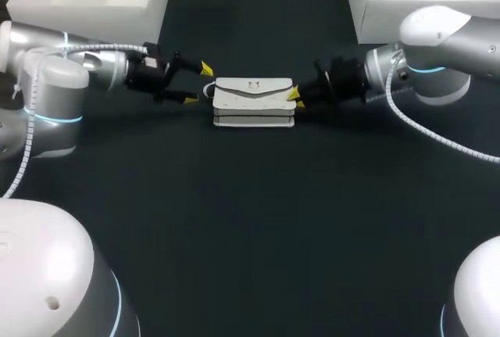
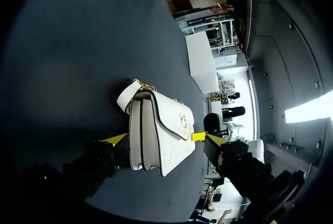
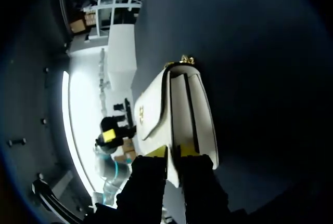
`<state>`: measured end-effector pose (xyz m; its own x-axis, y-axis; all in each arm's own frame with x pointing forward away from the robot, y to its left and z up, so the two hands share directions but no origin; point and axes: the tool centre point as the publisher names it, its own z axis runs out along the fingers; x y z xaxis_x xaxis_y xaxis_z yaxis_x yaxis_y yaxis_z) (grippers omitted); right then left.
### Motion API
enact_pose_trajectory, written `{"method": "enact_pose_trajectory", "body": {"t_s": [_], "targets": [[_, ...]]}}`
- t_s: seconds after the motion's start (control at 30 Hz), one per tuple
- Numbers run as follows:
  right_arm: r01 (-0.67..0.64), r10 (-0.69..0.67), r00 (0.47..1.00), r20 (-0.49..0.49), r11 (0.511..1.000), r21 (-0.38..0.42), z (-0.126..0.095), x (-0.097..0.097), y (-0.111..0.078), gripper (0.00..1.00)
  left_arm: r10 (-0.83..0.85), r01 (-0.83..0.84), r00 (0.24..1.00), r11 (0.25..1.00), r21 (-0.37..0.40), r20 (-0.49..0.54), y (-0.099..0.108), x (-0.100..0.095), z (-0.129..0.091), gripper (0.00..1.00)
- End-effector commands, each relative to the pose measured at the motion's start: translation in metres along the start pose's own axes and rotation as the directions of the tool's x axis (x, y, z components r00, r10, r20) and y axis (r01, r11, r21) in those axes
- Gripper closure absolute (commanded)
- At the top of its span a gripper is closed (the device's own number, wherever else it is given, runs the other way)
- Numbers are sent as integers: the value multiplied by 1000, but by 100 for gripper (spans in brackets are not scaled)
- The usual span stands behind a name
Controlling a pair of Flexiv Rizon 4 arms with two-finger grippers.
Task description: Pick up the bag, open it, inspect its contents, close it, and place it on the opposite side
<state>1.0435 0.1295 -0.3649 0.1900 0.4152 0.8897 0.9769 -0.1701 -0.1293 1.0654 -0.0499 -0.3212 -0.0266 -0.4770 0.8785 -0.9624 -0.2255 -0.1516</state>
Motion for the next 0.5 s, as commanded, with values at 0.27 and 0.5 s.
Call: {"method": "enact_pose_trajectory", "body": {"t_s": [0.27, 0.5], "targets": [[34, -30, 998, -62, 997, 68, -1, -3, 3, 75, -6, 6, 999, 1000, -2, 33, 2, -5, -7, 0], [38, -32, 998, -61, 995, 93, 2, -3, 5, 81, -8, 8, 999, 1000, -1, 44, 2, -7, -9, 0]]}}
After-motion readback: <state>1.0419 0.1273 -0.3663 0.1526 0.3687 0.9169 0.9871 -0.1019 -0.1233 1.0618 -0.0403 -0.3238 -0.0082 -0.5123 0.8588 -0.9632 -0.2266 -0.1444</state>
